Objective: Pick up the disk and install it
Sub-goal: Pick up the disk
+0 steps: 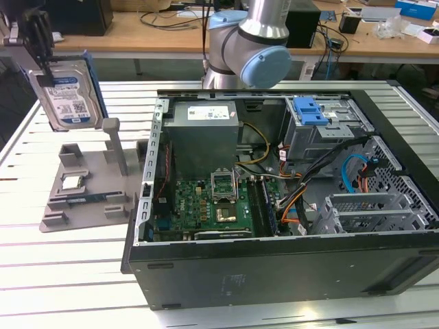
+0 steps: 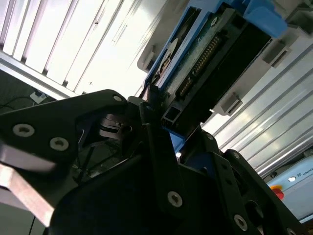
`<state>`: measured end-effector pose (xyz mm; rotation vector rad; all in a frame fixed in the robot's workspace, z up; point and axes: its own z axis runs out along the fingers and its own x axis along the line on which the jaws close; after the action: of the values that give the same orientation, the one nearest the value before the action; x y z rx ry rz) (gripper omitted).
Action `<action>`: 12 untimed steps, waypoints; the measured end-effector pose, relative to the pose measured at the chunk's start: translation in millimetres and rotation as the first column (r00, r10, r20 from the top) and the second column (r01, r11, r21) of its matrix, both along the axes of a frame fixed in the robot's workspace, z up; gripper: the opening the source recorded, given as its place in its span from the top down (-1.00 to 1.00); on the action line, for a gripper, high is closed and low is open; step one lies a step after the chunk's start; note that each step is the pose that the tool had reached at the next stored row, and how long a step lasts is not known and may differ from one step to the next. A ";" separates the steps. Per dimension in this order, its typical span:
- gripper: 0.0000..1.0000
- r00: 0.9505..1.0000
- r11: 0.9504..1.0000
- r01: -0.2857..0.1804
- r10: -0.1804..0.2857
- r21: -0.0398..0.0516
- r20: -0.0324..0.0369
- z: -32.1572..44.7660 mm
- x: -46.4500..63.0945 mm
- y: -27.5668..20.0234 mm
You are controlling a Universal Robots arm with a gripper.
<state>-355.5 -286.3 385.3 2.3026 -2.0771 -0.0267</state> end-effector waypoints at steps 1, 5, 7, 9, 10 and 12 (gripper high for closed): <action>0.26 1.000 1.000 0.000 0.000 0.000 0.000 1.7 0.0 0.1; 0.26 1.000 1.000 0.000 0.000 0.000 0.000 9.4 0.0 0.8; 0.26 1.000 1.000 0.000 0.000 0.000 0.000 13.2 0.0 1.1; 0.26 1.000 1.000 0.000 0.000 0.000 0.000 18.3 0.0 1.5; 0.26 1.000 1.000 0.000 0.000 0.000 0.000 21.0 0.0 1.7; 0.26 1.000 1.000 0.000 0.000 0.000 0.000 25.0 0.0 1.9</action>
<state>-355.5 -284.4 410.3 2.3026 -2.0772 -0.0265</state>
